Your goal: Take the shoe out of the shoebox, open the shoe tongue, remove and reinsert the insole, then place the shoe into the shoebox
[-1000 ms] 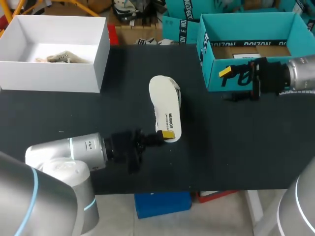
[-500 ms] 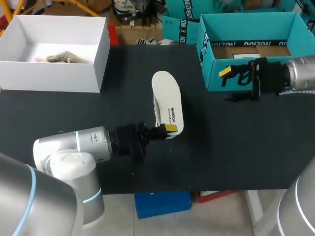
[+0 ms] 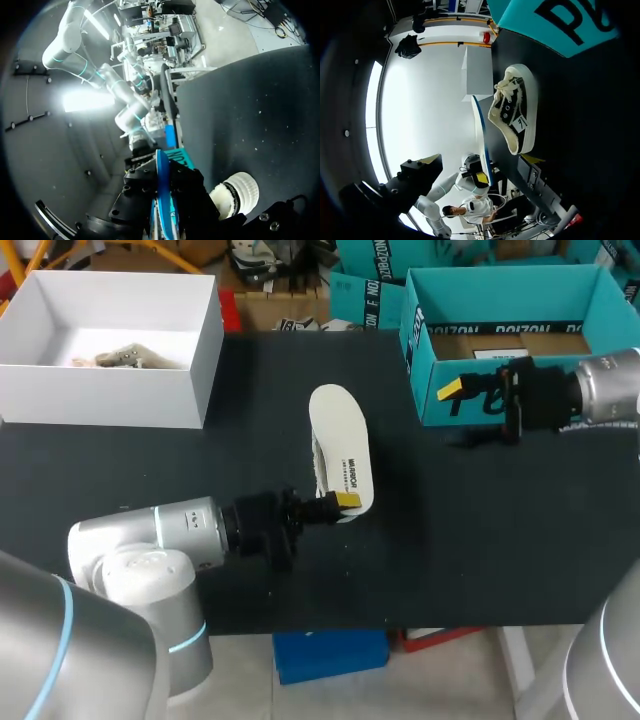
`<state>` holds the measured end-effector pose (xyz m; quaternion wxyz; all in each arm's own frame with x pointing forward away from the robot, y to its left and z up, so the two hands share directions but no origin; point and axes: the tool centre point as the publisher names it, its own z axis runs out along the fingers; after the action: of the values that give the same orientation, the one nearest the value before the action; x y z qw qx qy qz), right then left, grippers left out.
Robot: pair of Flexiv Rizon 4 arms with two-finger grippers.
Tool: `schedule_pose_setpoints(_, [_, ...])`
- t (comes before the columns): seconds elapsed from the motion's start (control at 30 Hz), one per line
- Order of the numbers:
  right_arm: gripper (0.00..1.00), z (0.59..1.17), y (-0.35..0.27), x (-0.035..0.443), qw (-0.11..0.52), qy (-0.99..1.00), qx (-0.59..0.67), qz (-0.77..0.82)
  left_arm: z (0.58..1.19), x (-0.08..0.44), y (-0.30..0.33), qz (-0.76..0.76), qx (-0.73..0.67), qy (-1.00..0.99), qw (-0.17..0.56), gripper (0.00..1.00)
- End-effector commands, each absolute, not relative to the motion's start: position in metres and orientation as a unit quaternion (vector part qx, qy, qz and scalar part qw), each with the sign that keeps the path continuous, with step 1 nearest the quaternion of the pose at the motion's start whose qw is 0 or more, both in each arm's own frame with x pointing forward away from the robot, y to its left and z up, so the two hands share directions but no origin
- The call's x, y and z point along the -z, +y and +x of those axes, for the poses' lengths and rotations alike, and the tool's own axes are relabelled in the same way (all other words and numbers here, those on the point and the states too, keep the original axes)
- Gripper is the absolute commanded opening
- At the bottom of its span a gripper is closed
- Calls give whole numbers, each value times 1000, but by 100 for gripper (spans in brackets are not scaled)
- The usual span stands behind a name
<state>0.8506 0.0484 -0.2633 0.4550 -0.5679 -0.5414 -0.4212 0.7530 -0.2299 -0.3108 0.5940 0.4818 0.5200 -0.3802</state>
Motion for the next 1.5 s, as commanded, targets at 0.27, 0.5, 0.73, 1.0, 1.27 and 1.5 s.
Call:
schedule_pose_setpoints(0.27, [100, 857, 82, 278, 471, -554, 425, -539, 752, 311, -231, 482, 378, 521, 595, 0])
schedule_pose_setpoints(0.5, [100, 852, 105, 280, 472, -558, 428, -532, 752, 311, -231, 482, 378, 521, 595, 0])
schedule_pose_setpoints(0.73, [100, 850, 127, 281, 476, -563, 423, -528, 752, 311, -231, 482, 378, 521, 595, 0])
schedule_pose_setpoints(1.0, [100, 844, 150, 285, 476, -565, 422, -526, 752, 311, -231, 482, 378, 521, 595, 0])
schedule_pose_setpoints(1.27, [100, 840, 162, 287, 479, -562, 422, -525, 752, 311, -231, 482, 378, 521, 595, 0])
schedule_pose_setpoints(1.5, [81, 838, 169, 293, 486, -558, 421, -525, 752, 311, -231, 482, 378, 521, 595, 0])
